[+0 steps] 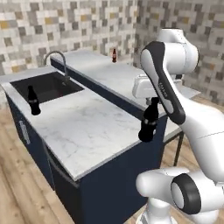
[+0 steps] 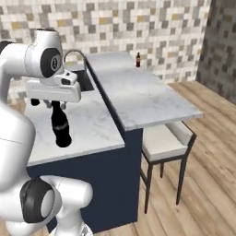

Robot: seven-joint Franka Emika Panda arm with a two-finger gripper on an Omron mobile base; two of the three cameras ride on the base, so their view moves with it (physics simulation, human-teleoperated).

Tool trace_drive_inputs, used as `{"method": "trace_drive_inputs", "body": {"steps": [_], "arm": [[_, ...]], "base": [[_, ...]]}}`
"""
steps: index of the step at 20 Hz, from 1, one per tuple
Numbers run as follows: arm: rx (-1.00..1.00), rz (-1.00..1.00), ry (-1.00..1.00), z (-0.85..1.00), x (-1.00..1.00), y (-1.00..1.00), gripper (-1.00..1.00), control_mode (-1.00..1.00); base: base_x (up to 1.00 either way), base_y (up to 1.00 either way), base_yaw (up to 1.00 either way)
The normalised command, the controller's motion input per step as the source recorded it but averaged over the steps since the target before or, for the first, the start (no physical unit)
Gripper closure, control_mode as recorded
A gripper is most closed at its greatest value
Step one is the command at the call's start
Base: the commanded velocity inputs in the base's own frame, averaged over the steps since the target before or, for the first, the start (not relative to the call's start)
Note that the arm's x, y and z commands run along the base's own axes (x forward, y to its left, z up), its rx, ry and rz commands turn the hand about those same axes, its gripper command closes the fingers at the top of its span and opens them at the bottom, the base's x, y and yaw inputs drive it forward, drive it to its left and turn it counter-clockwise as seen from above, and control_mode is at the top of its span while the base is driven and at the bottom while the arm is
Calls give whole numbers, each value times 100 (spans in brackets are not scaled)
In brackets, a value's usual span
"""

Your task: Place the large bottle from the dining counter next to the other large bottle outside the sink, and place the small bottle from the dining counter next to the other small bottle inside the sink.

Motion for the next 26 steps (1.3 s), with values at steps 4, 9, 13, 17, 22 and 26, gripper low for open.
{"method": "trace_drive_inputs", "body": {"steps": [4,9,13,17,22,26], "arm": [[0,0,0,0,0,0,100,100],[0,0,0,0,0,0,100,100],[0,0,0,0,0,0,100,100],[0,0,0,0,0,0,100,100],[0,0,0,0,0,0,100,100],[0,0,0,0,0,0,100,100]], "base": [[9,81,-73],[26,57,-83],[19,63,-81],[-34,86,-59],[-100,39,-36],[-70,87,-28]]}}
